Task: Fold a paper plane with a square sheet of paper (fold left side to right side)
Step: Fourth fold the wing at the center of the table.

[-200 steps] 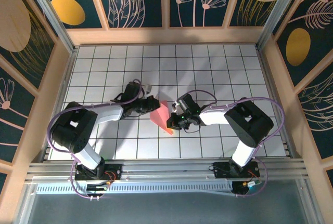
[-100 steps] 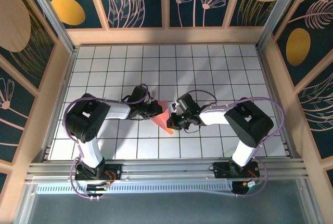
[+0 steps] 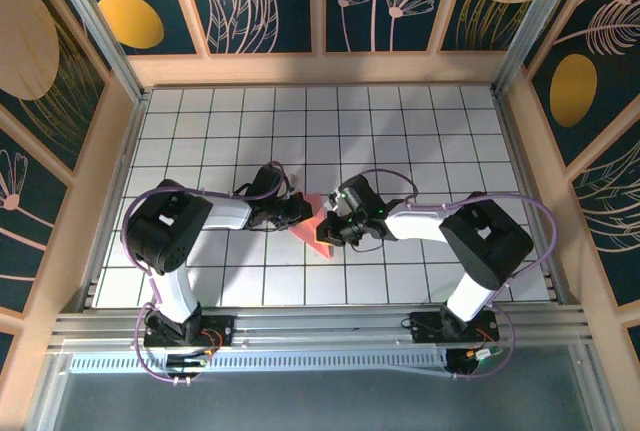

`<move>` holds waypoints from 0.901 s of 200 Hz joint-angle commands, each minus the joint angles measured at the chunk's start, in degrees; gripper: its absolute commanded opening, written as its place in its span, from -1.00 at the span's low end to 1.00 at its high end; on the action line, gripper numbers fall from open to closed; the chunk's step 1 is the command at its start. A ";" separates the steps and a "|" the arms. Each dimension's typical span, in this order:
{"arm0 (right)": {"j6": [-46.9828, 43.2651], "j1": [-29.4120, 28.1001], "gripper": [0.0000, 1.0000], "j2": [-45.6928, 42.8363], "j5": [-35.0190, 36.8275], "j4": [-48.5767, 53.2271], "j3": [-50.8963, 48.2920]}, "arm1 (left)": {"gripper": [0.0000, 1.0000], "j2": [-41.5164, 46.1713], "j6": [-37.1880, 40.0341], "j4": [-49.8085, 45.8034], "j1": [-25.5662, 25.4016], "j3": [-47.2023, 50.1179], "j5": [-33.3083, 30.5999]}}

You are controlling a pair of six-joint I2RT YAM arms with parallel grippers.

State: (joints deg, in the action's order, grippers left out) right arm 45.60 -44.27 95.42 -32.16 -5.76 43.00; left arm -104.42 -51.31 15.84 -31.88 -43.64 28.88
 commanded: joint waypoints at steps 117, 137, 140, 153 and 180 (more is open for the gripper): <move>-0.44 -0.53 -1.00 9.24 6.65 2.51 5.87 | -1.00 -2.39 0.92 -4.05 0.15 0.02 -3.55; -1.03 -0.89 -1.00 8.92 6.94 5.39 5.14 | -1.00 -2.34 0.82 -4.37 0.16 -0.09 -3.97; -1.16 -0.98 -1.00 8.79 6.94 5.70 4.96 | -1.00 -2.35 0.88 -4.41 0.20 -0.07 -4.01; -1.54 -1.38 -1.00 8.12 6.77 6.93 4.07 | -1.00 -2.50 0.80 -4.50 0.15 -0.08 -4.10; -1.21 -2.38 -1.00 6.35 5.89 7.99 1.86 | -1.00 -2.71 0.90 -4.93 0.15 -0.31 -4.43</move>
State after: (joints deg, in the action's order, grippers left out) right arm 45.28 -44.82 103.20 -26.39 -5.48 47.79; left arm -104.53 -51.31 15.27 -31.90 -43.94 28.69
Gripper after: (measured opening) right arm 0.051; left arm 0.045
